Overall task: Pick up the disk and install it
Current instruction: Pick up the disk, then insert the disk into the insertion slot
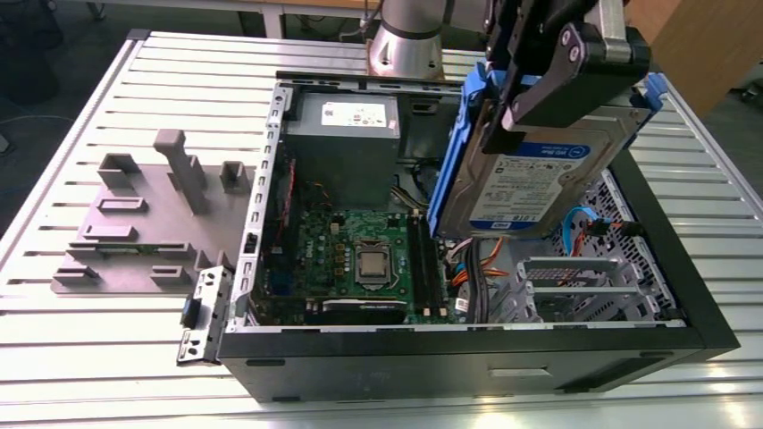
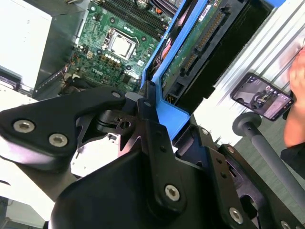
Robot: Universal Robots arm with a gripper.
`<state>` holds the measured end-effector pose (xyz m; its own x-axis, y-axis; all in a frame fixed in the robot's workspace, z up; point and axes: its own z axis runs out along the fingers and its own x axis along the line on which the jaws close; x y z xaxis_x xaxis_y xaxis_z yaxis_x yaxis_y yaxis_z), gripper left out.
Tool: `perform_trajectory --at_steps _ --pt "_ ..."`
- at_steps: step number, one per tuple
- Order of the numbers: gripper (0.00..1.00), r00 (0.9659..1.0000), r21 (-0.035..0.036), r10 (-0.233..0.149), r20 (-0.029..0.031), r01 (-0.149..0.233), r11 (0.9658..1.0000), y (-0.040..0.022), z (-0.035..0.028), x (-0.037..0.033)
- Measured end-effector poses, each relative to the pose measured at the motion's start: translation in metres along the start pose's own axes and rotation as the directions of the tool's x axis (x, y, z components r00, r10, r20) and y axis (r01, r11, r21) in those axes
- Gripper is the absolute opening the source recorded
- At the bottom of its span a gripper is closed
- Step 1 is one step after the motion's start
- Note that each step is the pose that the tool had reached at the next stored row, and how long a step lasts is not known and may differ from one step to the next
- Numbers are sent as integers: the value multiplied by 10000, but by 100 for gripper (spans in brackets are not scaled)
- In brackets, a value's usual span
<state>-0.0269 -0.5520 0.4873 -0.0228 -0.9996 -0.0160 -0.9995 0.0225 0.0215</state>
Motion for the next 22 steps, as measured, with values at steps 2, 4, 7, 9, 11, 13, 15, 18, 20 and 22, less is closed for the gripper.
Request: perform_trajectory --at_steps 2,4,7,9,11,13,15,18,20,22 --pt "36 10000 0 0 1 0 10000 -5 11 24" --pt "36 10000 0 0 0 0 10000 -43 22 31" --pt "36 10000 0 0 0 0 10000 -129 38 38" --pt "36 10000 0 0 0 0 10000 -186 47 39" --pt "36 10000 -1 0 -1 0 10000 -220 51 39" --pt "36 10000 -1 1 -2 -1 10000 -227 52 39" --pt "36 10000 0 0 0 0 10000 -228 56 39" --pt "36 10000 0 0 0 0 10000 -229 56 39" --pt "36 10000 0 1 0 -1 10000 -228 56 39" --pt "36 10000 0 0 0 0 10000 -228 56 39"
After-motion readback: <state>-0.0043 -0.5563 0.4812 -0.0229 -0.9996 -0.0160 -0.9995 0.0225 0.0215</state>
